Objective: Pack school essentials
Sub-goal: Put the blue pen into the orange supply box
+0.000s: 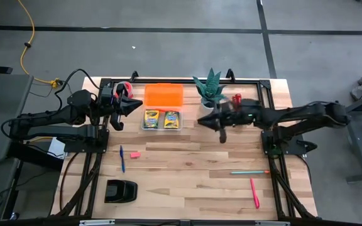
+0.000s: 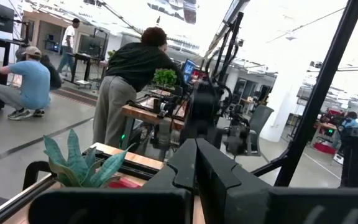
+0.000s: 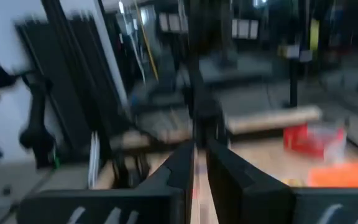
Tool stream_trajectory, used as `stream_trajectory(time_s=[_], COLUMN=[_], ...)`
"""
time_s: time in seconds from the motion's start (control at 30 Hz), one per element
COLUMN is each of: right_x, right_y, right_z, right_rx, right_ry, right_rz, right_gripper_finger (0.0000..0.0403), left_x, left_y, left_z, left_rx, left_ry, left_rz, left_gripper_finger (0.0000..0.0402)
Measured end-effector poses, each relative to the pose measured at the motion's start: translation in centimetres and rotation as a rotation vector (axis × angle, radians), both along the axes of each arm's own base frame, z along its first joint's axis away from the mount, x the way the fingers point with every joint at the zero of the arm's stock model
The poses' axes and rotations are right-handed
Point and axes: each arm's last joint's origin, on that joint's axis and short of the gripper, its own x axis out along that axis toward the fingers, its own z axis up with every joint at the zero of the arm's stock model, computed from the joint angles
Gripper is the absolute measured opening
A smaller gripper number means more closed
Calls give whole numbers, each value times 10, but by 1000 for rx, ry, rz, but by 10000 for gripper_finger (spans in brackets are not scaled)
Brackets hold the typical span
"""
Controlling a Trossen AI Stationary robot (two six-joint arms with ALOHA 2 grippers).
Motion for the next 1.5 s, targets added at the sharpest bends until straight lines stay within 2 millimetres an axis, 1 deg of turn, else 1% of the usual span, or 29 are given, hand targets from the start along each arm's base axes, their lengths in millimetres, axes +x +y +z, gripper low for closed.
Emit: stream_trajectory(time_s=[0.07, 0.2, 0.57, 0.67, 0.9, 1.03, 1.17, 1.27, 1.5], right_x=[-5, -9, -9, -9, -9, -9, -9, -8, -8], right_y=[-1, -3, -3, -3, -4, -4, -4, -4, -4], right_z=[10, 19, 23, 22, 22, 22, 22, 21, 19], right_rx=[-4, -9, -8, -6, -5, -5, -5, -3, 5], right_ry=[-80, -120, -134, -129, -128, -127, -123, -112, -96], right_rz=[-8, -17, -18, -33, -50, -51, -51, -60, -63], right_gripper_finger=[32, 32, 32, 32, 32, 32, 32, 32, 32], left_x=[0, 0, 0, 2, 9, 12, 15, 17, 18], left_y=[0, 0, 0, 0, 3, 4, 5, 5, 6], left_z=[0, 0, 0, -1, -6, -8, -10, -11, -11], left_rx=[1, 2, 11, 8, 6, 19, -18, -62, -143], left_ry=[0, 0, 4, 13, 50, 64, 69, 69, 55], left_rz=[-8, -9, -3, -3, 1, 0, 2, -12, -2], left_gripper_finger=[0, 0, 1, 9, 50, 66, 85, 117, 205])
